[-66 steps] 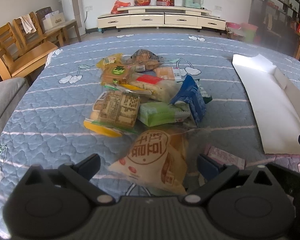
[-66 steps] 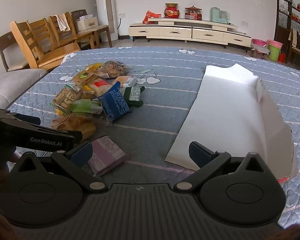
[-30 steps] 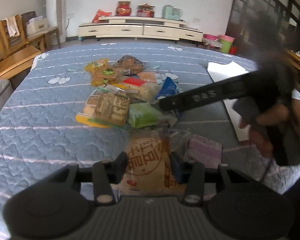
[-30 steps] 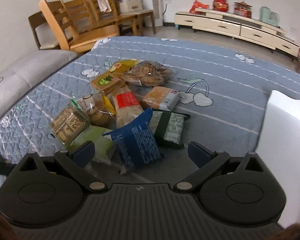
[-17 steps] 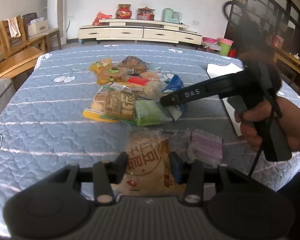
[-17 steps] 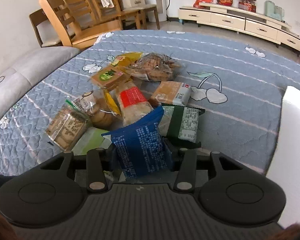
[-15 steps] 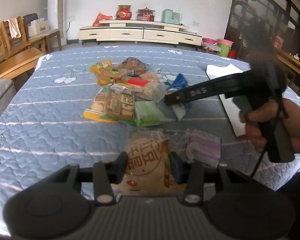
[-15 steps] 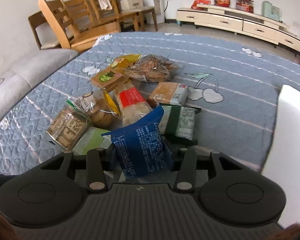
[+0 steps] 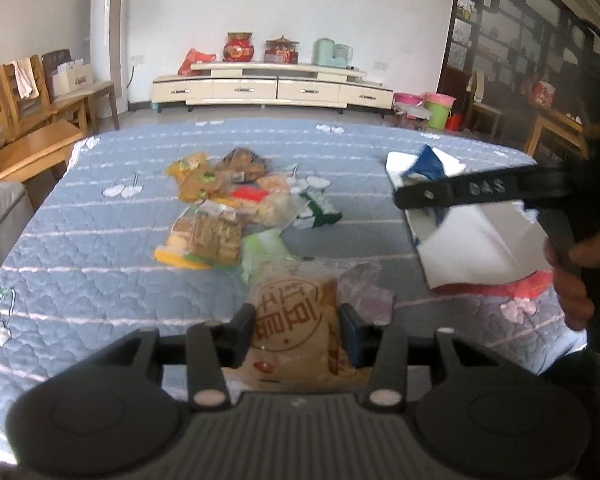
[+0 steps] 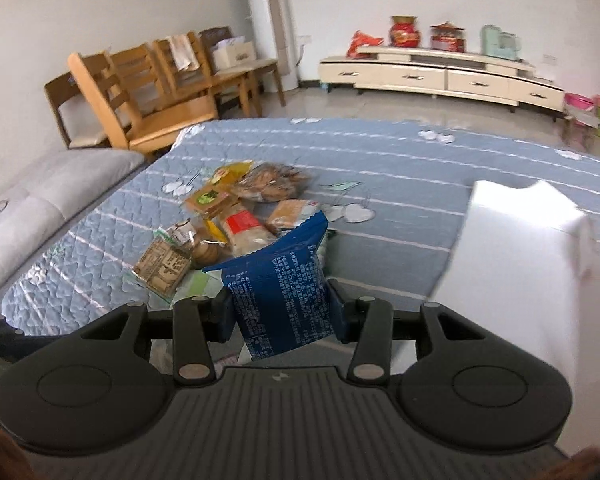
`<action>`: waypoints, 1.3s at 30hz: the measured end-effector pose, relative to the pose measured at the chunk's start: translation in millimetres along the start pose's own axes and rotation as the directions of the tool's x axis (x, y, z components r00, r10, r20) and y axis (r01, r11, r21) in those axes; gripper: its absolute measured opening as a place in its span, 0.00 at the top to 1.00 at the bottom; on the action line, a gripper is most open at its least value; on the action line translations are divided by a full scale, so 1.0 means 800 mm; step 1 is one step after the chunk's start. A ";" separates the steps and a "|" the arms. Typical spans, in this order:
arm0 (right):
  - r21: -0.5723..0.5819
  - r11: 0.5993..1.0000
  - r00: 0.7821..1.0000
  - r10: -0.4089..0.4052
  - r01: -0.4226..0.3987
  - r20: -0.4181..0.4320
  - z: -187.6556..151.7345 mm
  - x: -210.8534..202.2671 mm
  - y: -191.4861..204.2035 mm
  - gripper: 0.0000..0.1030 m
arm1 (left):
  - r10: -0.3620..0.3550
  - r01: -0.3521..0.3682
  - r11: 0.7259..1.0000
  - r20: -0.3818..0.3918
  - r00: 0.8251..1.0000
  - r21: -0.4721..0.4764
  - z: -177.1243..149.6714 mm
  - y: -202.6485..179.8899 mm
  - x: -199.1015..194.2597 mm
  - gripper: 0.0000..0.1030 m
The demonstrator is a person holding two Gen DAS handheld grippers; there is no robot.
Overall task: Organize snacks
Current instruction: 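Carry both bags to the white box and release them inside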
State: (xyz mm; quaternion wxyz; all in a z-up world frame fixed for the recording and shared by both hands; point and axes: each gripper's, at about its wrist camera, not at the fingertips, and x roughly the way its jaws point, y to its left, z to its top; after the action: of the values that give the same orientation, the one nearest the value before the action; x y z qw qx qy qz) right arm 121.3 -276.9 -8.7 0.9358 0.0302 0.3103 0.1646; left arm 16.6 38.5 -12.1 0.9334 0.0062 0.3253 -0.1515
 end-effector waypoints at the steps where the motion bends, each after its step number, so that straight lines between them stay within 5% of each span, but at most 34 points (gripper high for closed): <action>1: 0.010 1.000 1.000 -0.011 0.011 0.007 -0.002 -0.004 -0.005 0.46 | -0.001 0.001 1.000 0.007 1.000 0.000 0.003 -0.004 -0.002 0.58; 17: 0.120 0.977 0.980 -0.184 0.174 0.078 -0.015 -0.085 -0.075 0.46 | -0.101 0.098 0.994 0.078 0.992 0.039 0.065 -0.083 0.024 0.58; 39: 0.188 0.936 0.954 -0.299 0.297 -0.018 0.032 -0.006 -0.178 0.46 | -0.170 0.165 0.981 0.036 0.985 0.098 0.116 -0.190 0.140 0.58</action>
State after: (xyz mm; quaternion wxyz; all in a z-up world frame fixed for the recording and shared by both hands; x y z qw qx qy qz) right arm 174.2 -412.0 -7.6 0.9445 0.0720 0.3203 -0.0093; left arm 112.2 -147.7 6.0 0.9230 0.0198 0.2963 -0.2449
